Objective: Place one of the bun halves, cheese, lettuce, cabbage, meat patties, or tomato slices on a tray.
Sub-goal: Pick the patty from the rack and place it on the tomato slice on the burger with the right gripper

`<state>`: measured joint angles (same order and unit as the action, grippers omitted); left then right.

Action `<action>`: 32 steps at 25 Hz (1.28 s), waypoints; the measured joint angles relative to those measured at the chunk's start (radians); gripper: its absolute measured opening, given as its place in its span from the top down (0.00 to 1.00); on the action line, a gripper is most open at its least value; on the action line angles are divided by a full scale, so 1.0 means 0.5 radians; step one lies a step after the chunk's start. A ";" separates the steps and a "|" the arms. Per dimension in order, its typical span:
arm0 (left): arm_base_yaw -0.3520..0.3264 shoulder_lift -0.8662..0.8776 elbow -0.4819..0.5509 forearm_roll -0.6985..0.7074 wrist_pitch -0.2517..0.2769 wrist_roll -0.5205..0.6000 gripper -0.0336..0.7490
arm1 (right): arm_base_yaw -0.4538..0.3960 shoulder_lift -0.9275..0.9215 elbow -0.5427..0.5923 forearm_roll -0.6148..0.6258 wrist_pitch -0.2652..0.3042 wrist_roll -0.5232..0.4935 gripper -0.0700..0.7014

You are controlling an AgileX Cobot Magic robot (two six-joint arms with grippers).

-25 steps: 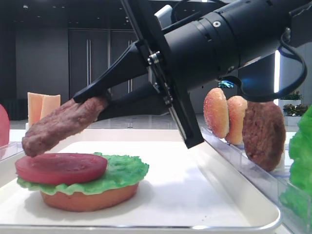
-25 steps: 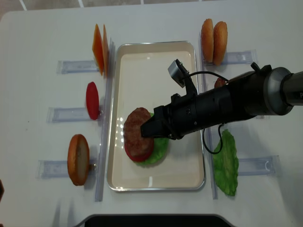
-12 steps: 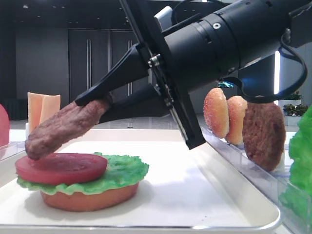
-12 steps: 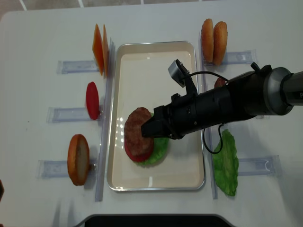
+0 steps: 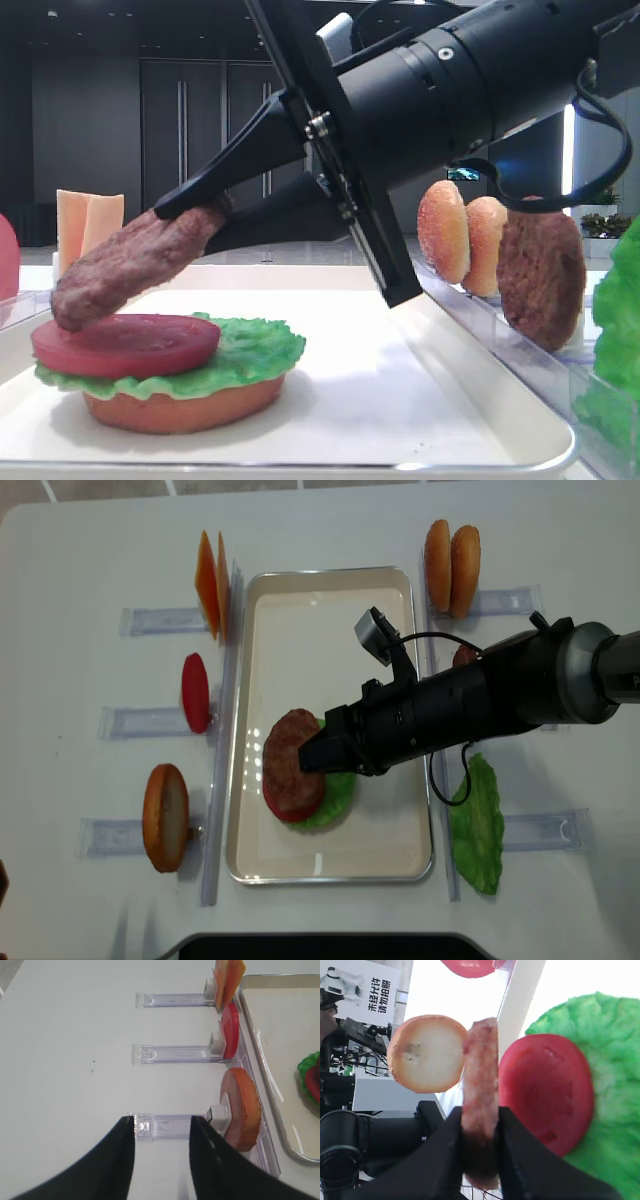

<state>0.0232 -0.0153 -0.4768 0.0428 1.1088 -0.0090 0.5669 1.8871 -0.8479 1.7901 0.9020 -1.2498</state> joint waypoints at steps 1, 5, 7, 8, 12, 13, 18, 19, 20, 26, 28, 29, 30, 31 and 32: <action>0.000 0.000 0.000 0.000 0.000 0.000 0.60 | 0.000 0.000 0.000 -0.002 0.000 0.000 0.74; 0.000 0.000 0.000 0.000 0.000 0.000 0.60 | 0.000 0.000 0.000 -0.040 0.000 0.000 0.74; 0.000 0.000 0.000 0.000 0.000 0.000 0.60 | 0.000 0.000 0.000 -0.041 -0.007 0.000 0.74; 0.000 0.000 0.000 0.000 0.000 0.000 0.60 | 0.000 0.000 0.000 -0.041 -0.013 0.000 0.74; 0.000 0.000 0.000 0.000 0.000 0.000 0.60 | 0.000 0.000 0.000 -0.041 -0.055 0.000 0.74; 0.000 0.000 0.000 0.000 0.000 0.000 0.60 | 0.000 0.000 0.000 -0.041 -0.066 0.000 0.74; 0.000 0.000 0.000 0.000 0.000 0.000 0.60 | 0.000 0.000 0.000 -0.041 -0.080 0.000 0.74; 0.000 0.000 0.000 0.000 0.000 0.000 0.60 | 0.000 0.000 0.000 -0.041 -0.080 0.000 0.74; 0.000 0.000 0.000 0.000 0.000 0.000 0.60 | 0.000 0.000 0.000 -0.041 -0.080 0.000 0.74; 0.000 0.000 0.000 0.000 0.000 0.000 0.60 | 0.000 0.000 0.000 -0.043 -0.082 -0.008 0.71; 0.000 0.000 0.000 0.000 0.000 0.000 0.60 | 0.000 0.000 0.000 -0.051 -0.084 -0.010 0.65; 0.000 0.000 0.000 0.000 0.000 0.000 0.60 | 0.000 0.000 0.000 -0.055 -0.088 -0.010 0.60; 0.000 0.000 0.000 0.000 0.000 0.000 0.60 | 0.000 0.000 0.000 -0.069 -0.088 -0.011 0.55; 0.000 0.000 0.000 0.000 0.000 0.000 0.60 | 0.000 0.000 0.000 -0.085 -0.088 -0.013 0.52; 0.000 0.000 0.000 0.000 0.000 0.000 0.60 | 0.000 0.000 0.000 -0.102 -0.088 -0.015 0.50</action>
<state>0.0232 -0.0153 -0.4768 0.0428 1.1088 -0.0090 0.5669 1.8871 -0.8479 1.7389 0.8580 -1.2573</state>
